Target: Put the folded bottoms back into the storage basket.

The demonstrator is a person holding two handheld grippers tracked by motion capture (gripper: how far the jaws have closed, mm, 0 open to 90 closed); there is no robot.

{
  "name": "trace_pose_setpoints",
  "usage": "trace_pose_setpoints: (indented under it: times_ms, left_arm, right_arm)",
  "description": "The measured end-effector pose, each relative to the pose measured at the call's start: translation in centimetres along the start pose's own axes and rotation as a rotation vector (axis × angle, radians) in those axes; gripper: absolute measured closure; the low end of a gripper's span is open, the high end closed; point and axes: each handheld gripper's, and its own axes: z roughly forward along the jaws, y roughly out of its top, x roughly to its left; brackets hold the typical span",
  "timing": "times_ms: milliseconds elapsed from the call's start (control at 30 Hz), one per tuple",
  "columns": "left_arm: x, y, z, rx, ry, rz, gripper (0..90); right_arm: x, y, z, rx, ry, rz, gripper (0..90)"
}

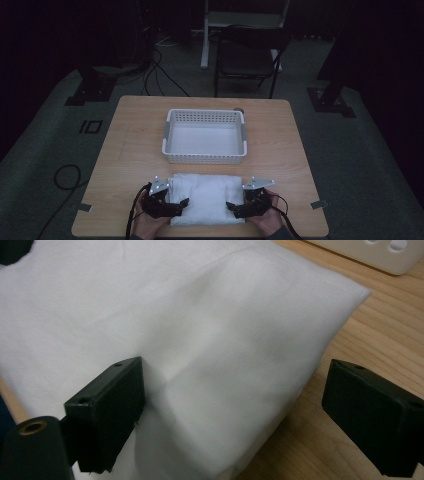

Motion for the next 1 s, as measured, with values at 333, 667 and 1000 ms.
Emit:
trace_pose_setpoints:
  times_ms: [333,667,1000]
  left_arm:
    - [1.5,0.4,1.5,0.027,-0.057,-0.017,0.0]
    - [2.9,1.7,2.6,0.044,-0.089,-0.023,0.0]
    - [4.2,2.5,3.8,0.046,-0.107,-0.071,0.0]
  right_arm:
    - [-1.2,0.5,1.2,0.008,0.01,0.035,9.2]
    - [-2.5,1.1,1.9,-0.003,0.032,0.074,9.3]
    - [-2.6,2.3,2.0,-0.01,0.02,0.056,9.4]
